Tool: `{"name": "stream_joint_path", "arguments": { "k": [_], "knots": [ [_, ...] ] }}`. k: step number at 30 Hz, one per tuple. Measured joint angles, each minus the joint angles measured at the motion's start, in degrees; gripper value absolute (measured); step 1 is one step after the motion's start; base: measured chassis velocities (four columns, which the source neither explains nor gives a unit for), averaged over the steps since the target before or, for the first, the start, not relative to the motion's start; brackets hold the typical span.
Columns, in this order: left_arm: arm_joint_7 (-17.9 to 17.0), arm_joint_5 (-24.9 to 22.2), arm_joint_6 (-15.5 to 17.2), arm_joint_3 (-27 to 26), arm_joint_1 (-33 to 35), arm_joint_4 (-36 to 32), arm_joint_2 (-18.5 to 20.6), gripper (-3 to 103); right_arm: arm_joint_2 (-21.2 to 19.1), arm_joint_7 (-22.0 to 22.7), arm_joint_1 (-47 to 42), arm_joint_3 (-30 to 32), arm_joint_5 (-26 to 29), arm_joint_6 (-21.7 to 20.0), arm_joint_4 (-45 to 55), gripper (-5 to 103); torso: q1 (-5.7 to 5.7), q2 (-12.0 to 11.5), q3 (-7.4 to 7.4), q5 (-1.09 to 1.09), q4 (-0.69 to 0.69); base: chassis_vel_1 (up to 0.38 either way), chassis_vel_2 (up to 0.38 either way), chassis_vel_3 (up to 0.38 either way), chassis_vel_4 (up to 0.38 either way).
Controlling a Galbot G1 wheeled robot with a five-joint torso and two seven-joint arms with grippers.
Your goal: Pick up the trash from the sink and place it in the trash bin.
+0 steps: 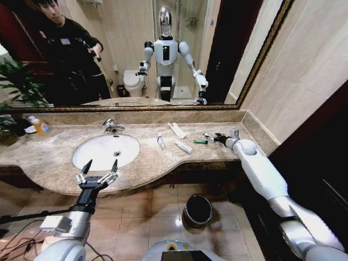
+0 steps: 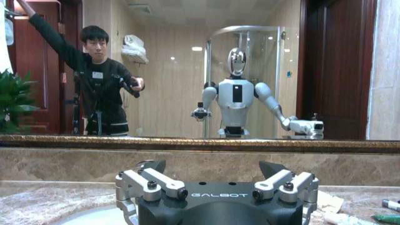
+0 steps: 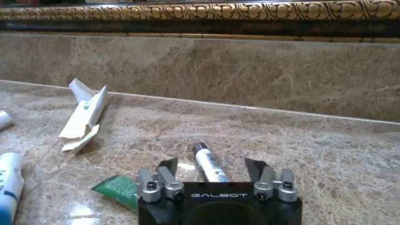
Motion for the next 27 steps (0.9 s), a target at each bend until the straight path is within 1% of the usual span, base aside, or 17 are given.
{"name": "stream_joint_path", "arguments": {
  "k": [1, 3, 8, 10, 15, 16, 18, 20, 21, 22, 24, 26, 27],
  "knots": [
    [0.0, 0.0, 0.0, 0.0, 0.0, 0.0, 0.0, 100, 0.06, -0.19, -0.02, 0.07, 0.05, -0.04, -0.02, 70, 0.0, 0.0, 0.0, 0.0, 0.0, 0.0, 0.0, 0.0, 0.0],
    [0.0, 0.0, 0.0, 0.0, 0.0, 0.0, 0.0, 100, 0.19, -0.52, -0.03, 0.06, 0.04, -0.07, -0.13, 66, 0.0, 0.0, 0.0, 0.0, 0.0, 0.0, 0.0, 0.0, 0.0],
    [0.0, 0.0, 0.0, 0.0, 0.0, 0.0, 0.0, 100, 0.57, -0.67, -0.04, -0.09, -0.33, 0.24, -0.44, 65, 0.0, 0.0, 0.0, 0.0, 0.0, 0.0, 0.0, 0.0, 0.0],
    [0.0, 0.0, 0.0, 0.0, 0.0, 0.0, 0.0, 100, 0.78, -0.76, 0.0, -0.19, -0.69, 0.45, -0.83, 69, 0.0, 0.0, 0.0, 0.0, 0.0, 0.0, 0.0, 0.0, 0.0],
    [0.0, 0.0, 0.0, 0.0, 0.0, 0.0, 0.0, 100, 1.3, -0.84, 0.42, -0.27, -1.14, 0.8, -2.17, 71, 0.0, 0.0, 0.0, 0.0, 0.0, 0.0, 0.0, 0.0, 0.0],
    [0.0, 0.0, 0.0, 0.0, 0.0, 0.0, 0.0, 100, 1.3, -0.84, 0.42, -0.27, -1.14, 0.8, -2.17, 71, 0.0, 0.0, 0.0, 0.0, 0.0, 0.0, 0.0, 0.0, 0.0],
    [0.0, 0.0, 0.0, 0.0, 0.0, 0.0, 0.0, 100, 1.47, -0.84, 0.46, -0.23, -1.24, 0.92, -2.56, 67, 0.0, 0.0, 0.0, 0.0, 0.0, 0.0, 0.0, 0.0, 0.0],
    [0.0, 0.0, 0.0, 0.0, 0.0, 0.0, 0.0, 100, 1.5, -0.84, 0.46, -0.21, -1.26, 0.95, -2.6, 67, 0.0, 0.0, 0.0, 0.0, 0.0, 0.0, 0.0, 0.0, 0.0],
    [0.0, 0.0, 0.0, 0.0, 0.0, 0.0, 0.0, 100, 1.58, -0.83, 0.42, -0.1, -1.31, 1.04, -2.68, 63, 0.0, 0.0, 0.0, 0.0, 0.0, 0.0, 0.0, 0.0, 0.0],
    [0.0, 0.0, 0.0, 0.0, 0.0, 0.0, 0.0, 100, 1.64, -0.81, 0.31, 0.03, -1.34, 1.09, -2.71, 56, 0.0, 0.0, 0.0, 0.0, 0.0, 0.0, 0.0, 0.0, 0.0],
    [0.0, 0.0, 0.0, 0.0, 0.0, 0.0, 0.0, 100, 1.66, -0.77, 0.22, 0.12, -1.36, 1.11, -2.71, 56, 0.0, 0.0, 0.0, 0.0, 0.0, 0.0, 0.0, 0.0, 0.0],
    [0.0, 0.0, 0.0, 0.0, 0.0, 0.0, 0.0, 100, 1.66, -0.69, 0.01, 0.33, -1.37, 1.16, -2.71, 48, 0.0, 0.0, 0.0, 0.0, 0.0, 0.0, 0.0, 0.0, 0.0],
    [0.0, 0.0, 0.0, 0.0, 0.0, 0.0, 0.0, 100, 1.66, -0.69, 0.01, 0.33, -1.37, 1.16, -2.71, 48, 0.0, 0.0, 0.0, 0.0, 0.0, 0.0, 0.0, 0.0, 0.0]
  ]
}}
